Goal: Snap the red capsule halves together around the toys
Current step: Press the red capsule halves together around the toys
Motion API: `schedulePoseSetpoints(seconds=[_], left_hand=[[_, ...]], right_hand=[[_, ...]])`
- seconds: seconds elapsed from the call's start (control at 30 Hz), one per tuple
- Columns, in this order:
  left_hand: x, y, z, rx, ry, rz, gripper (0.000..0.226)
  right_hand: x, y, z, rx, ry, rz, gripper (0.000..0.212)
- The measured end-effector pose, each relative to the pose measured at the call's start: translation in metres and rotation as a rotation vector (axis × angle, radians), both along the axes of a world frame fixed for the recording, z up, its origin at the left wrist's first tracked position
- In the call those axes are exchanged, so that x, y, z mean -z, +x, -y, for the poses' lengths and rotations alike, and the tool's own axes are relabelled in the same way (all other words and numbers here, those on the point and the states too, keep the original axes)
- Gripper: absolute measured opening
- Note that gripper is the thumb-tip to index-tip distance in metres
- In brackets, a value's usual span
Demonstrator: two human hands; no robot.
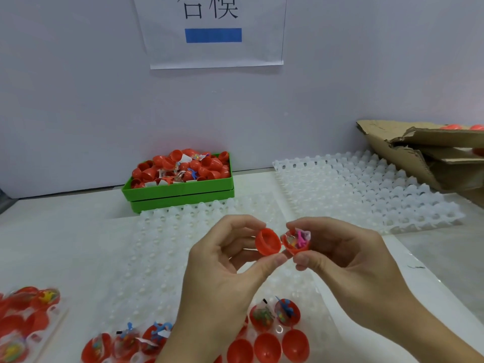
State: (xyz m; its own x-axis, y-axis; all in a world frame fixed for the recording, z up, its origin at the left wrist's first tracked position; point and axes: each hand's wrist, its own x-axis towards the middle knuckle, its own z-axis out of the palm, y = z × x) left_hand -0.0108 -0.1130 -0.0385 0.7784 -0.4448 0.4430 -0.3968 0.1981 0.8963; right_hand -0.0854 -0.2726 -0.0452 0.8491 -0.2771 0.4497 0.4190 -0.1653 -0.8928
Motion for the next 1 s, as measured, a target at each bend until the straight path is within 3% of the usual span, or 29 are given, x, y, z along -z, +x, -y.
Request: schedulePoseSetpoints(seconds=[0.13,0.47,0.63,0.9,1.0], left_hand=[[0.002,0.000,0.000,-0.018,0.023,0.039,0.038],[0.005,-0.004,0.004,-0.075,0.072,0.193,0.039],[0.009,-0.006,0.007,-0.098,0.106,0.230,0.042],[0.011,-0.006,0.008,-0.042,0.143,0.171,0.035],[0.011,-0.005,0.007,-0.011,0.160,0.134,0.035]], right_hand=[[0.000,0.000,0.003,0.015,-0.107,0.023,0.041],[0.001,0.000,0.004,0.118,-0.470,0.154,0.024],[0.000,-0.001,0.003,0.243,-0.774,0.158,0.024],[0.002,-0.003,0.003,0.248,-0.727,0.121,0.054],[0.001,-0.003,0.003,0.249,-0.730,0.109,0.053]])
